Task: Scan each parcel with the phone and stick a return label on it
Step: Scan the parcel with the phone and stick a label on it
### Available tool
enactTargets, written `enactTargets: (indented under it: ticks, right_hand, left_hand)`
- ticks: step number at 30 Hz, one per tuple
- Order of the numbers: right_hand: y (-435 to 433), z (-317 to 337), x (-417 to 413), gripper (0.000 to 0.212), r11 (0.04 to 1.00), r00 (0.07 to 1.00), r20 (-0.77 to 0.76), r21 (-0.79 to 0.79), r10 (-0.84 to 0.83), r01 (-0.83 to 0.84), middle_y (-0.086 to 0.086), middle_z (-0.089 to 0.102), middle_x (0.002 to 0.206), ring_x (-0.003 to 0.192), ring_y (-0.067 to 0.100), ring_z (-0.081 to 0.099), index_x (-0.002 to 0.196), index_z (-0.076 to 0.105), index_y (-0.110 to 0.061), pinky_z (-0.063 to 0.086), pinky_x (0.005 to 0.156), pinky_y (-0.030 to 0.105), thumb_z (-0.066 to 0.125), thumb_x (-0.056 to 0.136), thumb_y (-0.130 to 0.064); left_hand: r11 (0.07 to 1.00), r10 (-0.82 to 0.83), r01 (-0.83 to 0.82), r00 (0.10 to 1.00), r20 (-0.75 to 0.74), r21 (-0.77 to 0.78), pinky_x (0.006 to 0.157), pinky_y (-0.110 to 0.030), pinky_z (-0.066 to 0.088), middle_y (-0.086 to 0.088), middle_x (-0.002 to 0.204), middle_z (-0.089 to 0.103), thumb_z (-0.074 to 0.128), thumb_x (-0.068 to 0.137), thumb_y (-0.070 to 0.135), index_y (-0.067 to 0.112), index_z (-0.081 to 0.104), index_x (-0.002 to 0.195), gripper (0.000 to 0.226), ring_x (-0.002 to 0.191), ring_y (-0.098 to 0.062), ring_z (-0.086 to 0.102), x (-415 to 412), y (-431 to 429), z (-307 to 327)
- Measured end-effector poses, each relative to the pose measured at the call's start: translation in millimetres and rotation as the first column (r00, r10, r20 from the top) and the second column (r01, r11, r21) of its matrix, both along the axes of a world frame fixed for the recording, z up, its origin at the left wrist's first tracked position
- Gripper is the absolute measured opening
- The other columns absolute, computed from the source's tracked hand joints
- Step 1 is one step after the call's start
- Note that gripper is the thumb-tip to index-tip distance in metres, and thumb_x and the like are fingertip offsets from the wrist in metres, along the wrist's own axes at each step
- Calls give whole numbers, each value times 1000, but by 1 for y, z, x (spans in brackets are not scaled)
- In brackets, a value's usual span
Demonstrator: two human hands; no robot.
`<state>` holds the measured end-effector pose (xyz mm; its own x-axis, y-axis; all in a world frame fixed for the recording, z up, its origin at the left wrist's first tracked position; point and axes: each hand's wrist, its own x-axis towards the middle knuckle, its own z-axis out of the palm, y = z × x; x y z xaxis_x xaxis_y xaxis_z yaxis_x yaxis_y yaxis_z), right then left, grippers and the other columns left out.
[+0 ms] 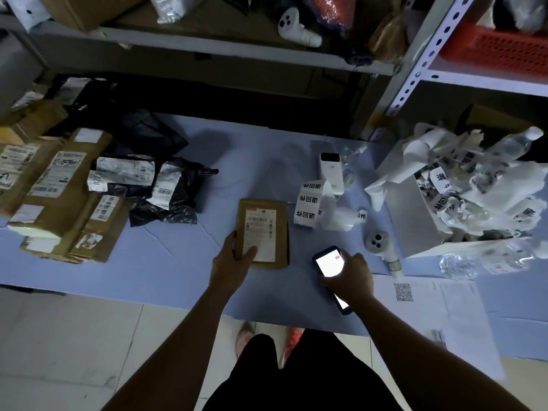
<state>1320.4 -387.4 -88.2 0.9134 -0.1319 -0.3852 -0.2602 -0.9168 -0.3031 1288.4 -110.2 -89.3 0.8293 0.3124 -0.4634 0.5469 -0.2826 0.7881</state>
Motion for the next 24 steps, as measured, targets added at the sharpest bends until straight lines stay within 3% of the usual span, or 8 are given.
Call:
enactTargets:
  ticks: [3, 10, 13, 15, 17, 20, 22, 24]
  right_hand:
    - [-3, -12, 5, 87, 999, 1000, 14, -23, 26, -26, 2, 52, 106, 105, 27, 57, 136, 52, -32, 50, 74, 35, 81, 58, -57]
    - [-7, -23, 26, 78, 974, 973, 97, -111, 209, -198, 3, 59, 114, 110, 25, 52, 126, 56, -23, 48, 86, 38, 73, 66, -70]
    - [7, -13, 57, 71, 974, 980, 199, 223, 2, -47, 6, 61, 123, 114, 23, 53, 130, 59, -15, 48, 86, 32, 76, 77, -60]
    - [22, -5, 88, 61, 867, 966, 153, 485, -210, 112, 5, 66, 124, 108, 19, 61, 129, 61, -14, 50, 81, 25, 78, 82, -49]
    - [37, 4, 118, 58, 714, 949, 20, 664, -314, 222, 6, 69, 124, 108, 23, 68, 133, 59, -13, 58, 87, 34, 79, 85, -37]
    - [49, 8, 147, 45, 629, 939, -74, 725, -335, 281, 12, 72, 117, 104, 29, 70, 126, 64, -7, 58, 92, 48, 78, 85, -19]
    - [51, 9, 149, 19, 610, 956, -71, 756, -286, 239, 14, 74, 105, 95, 31, 72, 104, 71, -7, 61, 80, 45, 75, 85, -12]
    - [51, 15, 144, 12, 572, 976, -69, 801, -208, 178, 14, 74, 103, 95, 28, 72, 99, 72, -6, 62, 75, 40, 71, 87, -6]
  left_hand:
    - [1000, 22, -21, 1000, 7, -15, 95, -28, 50, 8, 127, 66, 70, 91, 45, 36, 40, 148, 64, 111, -16, 63, 5, -13, 1]
    - [990, 72, -77, 996, 50, 121, 79, -23, 53, 5, 111, 70, 79, 85, 37, 25, 59, 135, 55, 101, -10, 65, 13, -14, 9]
    - [961, 118, -137, 989, 93, 240, 87, -32, 53, -3, 119, 67, 77, 88, 28, 17, 59, 137, 53, 108, -18, 63, 20, -16, 18]
    - [936, 113, -154, 983, 145, 317, 91, -33, 52, -6, 123, 65, 75, 90, 23, 13, 58, 137, 51, 111, -20, 62, 26, -21, 28]
    - [915, 74, -141, 980, 185, 378, 95, -34, 50, -6, 125, 63, 73, 91, 20, 13, 59, 136, 48, 114, -20, 60, 35, -26, 40]
    - [902, 9, -104, 975, 221, 419, 97, -38, 50, -4, 120, 64, 71, 90, 15, 15, 64, 128, 39, 113, -21, 59, 50, -37, 57]
    - [918, -1, -86, 976, 219, 388, 92, -36, 51, -1, 117, 65, 71, 90, 14, 16, 64, 125, 35, 110, -20, 60, 60, -45, 65]
    - [942, -10, -63, 976, 216, 329, 87, -24, 50, 4, 115, 65, 71, 91, 15, 19, 64, 125, 35, 107, -16, 62, 69, -53, 71]
